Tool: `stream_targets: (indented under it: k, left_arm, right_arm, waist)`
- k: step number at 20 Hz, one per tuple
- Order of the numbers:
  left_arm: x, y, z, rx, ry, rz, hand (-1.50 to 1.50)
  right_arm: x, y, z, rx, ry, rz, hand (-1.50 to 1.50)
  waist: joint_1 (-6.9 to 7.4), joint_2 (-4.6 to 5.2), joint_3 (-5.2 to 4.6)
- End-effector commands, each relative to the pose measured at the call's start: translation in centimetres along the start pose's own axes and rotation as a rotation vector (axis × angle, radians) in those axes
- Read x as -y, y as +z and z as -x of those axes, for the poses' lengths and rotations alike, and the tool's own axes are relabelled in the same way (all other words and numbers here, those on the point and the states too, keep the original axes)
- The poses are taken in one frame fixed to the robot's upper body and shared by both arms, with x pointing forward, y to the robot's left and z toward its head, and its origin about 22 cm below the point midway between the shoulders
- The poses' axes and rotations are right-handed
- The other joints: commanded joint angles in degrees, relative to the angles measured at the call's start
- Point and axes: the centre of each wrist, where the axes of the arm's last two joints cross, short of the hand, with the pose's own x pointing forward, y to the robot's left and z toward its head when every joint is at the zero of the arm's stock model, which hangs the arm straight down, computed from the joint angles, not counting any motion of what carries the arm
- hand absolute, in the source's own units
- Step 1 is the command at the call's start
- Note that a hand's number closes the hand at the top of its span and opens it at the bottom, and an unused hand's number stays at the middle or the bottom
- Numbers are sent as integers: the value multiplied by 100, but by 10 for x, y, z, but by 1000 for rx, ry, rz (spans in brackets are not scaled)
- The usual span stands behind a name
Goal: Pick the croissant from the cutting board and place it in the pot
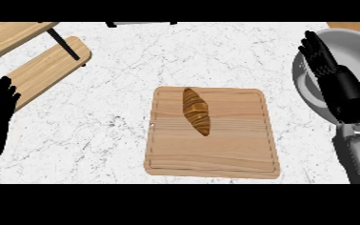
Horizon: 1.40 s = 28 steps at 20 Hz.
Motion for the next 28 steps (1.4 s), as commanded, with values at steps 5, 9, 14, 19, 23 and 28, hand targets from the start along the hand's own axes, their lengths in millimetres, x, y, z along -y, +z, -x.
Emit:
stream_targets:
  k: [5, 9, 14, 19, 23, 28]
  left_arm:
    - [64, -14, -73, 310, 186, 202, 0]
    - [104, -8, -88, 354, 305, 293, 0]
    - [113, -6, -89, 354, 311, 300, 0]
    - [124, -5, -85, 354, 308, 308, 0]
    - [118, -10, -85, 333, 309, 274, 0]
    - [117, -15, -79, 318, 293, 262, 0]
  right_arm:
    - [-62, -57, -41, 263, -311, -556, 150]
    - [-14, -88, -49, 332, -5, -559, -150]
    - [0, -88, -34, 537, -80, -770, -150]
    - [20, -100, -42, 605, 92, -881, -150]
    - [3, -109, -48, 579, 309, -994, -150]
    - [-18, -115, -48, 601, 489, -1135, -150]
  waist:
    - [964, 176, 43]
    - [940, 283, 24]
    - [915, 232, 45]
    - [854, 172, 28]
    - [820, 110, 13]
    - [658, 61, 5]
